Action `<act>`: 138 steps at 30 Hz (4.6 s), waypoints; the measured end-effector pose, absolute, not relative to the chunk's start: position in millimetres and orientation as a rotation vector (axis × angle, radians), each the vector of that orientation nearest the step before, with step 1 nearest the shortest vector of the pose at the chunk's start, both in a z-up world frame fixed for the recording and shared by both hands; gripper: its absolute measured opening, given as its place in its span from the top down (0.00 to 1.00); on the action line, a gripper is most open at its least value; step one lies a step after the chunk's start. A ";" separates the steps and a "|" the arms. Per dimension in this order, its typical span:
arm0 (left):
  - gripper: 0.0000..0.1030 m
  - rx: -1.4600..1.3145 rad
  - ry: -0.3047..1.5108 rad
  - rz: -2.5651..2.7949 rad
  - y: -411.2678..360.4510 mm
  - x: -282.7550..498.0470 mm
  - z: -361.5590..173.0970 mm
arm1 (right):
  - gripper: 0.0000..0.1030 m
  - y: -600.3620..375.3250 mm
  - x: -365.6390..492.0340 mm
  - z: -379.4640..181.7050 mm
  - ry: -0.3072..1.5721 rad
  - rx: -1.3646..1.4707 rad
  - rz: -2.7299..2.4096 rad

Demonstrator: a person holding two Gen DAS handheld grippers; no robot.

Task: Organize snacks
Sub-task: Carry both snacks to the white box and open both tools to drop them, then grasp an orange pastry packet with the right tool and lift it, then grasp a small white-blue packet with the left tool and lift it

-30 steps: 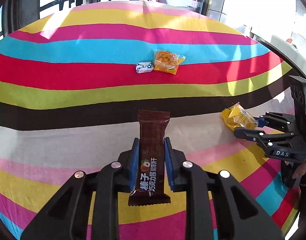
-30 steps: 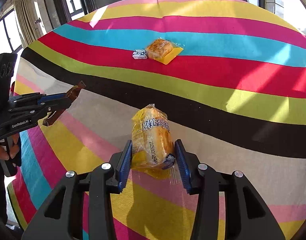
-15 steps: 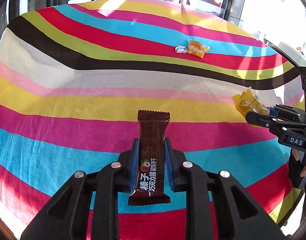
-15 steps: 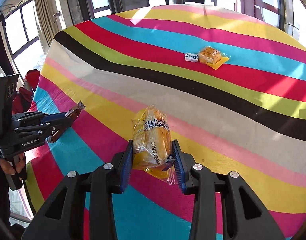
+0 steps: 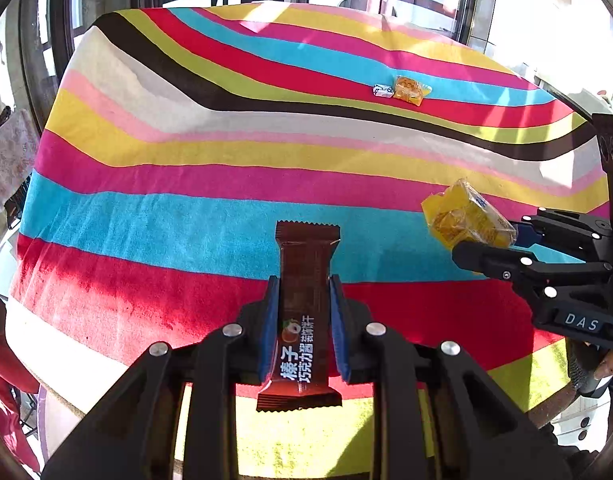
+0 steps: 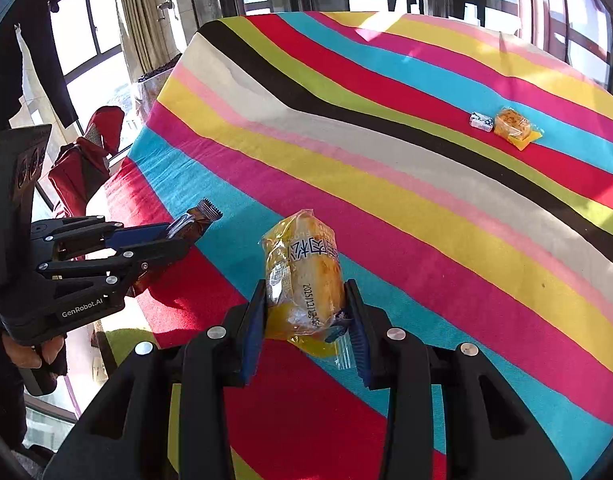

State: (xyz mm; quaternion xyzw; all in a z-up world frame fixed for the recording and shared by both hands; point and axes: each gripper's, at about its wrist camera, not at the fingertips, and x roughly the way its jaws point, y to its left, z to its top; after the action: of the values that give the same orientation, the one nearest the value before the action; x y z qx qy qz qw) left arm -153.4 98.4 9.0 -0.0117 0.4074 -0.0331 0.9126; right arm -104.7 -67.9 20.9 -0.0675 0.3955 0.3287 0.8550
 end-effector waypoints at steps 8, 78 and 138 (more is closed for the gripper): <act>0.77 -0.025 0.818 -0.031 113.6 -185.2 9.2 | 0.65 -46.9 -126.4 30.6 0.812 -0.131 0.749; 0.02 -0.191 0.868 -0.078 45.1 42.8 19.5 | 0.16 -188.6 28.4 31.2 0.811 -0.059 0.418; 0.10 -0.105 0.925 -0.027 -53.8 206.3 -4.0 | 0.53 -248.3 23.5 1.4 0.885 0.044 0.389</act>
State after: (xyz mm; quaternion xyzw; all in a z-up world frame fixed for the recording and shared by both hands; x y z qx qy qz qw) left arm 206.3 -53.8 -4.0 -0.0504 0.4460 -0.0131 0.8935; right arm 23.5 -248.3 1.4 0.0212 0.4254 0.1870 0.8852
